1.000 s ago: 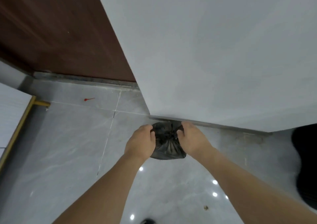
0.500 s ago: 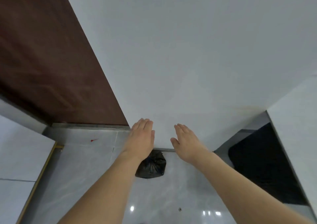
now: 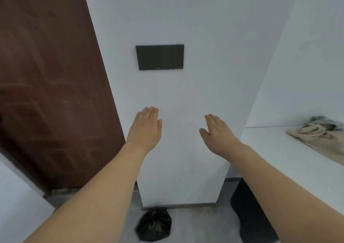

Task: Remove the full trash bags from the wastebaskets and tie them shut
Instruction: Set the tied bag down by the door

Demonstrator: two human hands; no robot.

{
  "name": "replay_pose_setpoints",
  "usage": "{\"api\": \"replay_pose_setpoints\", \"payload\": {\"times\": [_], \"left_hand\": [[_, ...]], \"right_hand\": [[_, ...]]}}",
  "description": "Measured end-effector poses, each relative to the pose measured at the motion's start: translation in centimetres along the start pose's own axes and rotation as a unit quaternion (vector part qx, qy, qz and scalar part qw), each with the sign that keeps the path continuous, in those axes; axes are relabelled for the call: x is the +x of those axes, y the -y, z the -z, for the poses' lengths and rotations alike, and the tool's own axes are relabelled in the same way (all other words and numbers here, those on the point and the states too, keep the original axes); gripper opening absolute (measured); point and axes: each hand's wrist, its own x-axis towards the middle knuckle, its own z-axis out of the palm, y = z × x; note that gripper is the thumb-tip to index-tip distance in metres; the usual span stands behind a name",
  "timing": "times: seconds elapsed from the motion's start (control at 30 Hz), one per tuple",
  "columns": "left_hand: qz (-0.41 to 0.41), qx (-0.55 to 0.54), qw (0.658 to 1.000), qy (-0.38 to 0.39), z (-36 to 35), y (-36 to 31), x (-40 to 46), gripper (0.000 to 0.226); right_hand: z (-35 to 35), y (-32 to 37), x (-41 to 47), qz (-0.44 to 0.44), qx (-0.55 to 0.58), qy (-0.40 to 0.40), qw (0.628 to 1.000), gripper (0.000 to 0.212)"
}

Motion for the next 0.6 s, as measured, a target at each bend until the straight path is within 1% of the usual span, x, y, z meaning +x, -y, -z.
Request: {"api": "replay_pose_setpoints", "payload": {"times": [0.13, 0.3, 0.43, 0.53, 0.6], "left_hand": [[-0.037, -0.007, 0.999, 0.039, -0.2, -1.3, 0.1, 0.048], [-0.098, -0.033, 0.992, 0.065, -1.5, -5.1, 1.1, 0.048], [-0.168, -0.061, 0.98, 0.09, -3.3, -11.4, 0.7, 0.049], [-0.217, -0.079, 0.967, 0.107, -4.4, -17.1, -1.0, 0.05], [-0.249, -0.086, 0.957, 0.121, -5.0, -21.0, -2.6, 0.051]], "right_hand": [[0.2, -0.3, -2.2, -0.023, 0.003, -0.015, 1.0, 0.06], [1.1, -3.4, -6.1, -0.103, 0.0, -0.037, 0.994, 0.058], [2.2, -7.8, -11.9, -0.177, -0.015, -0.057, 0.982, 0.05], [3.2, -11.9, -17.2, -0.241, -0.028, -0.061, 0.968, 0.054], [3.9, -14.4, -20.9, -0.274, -0.025, -0.075, 0.958, 0.052]]}}
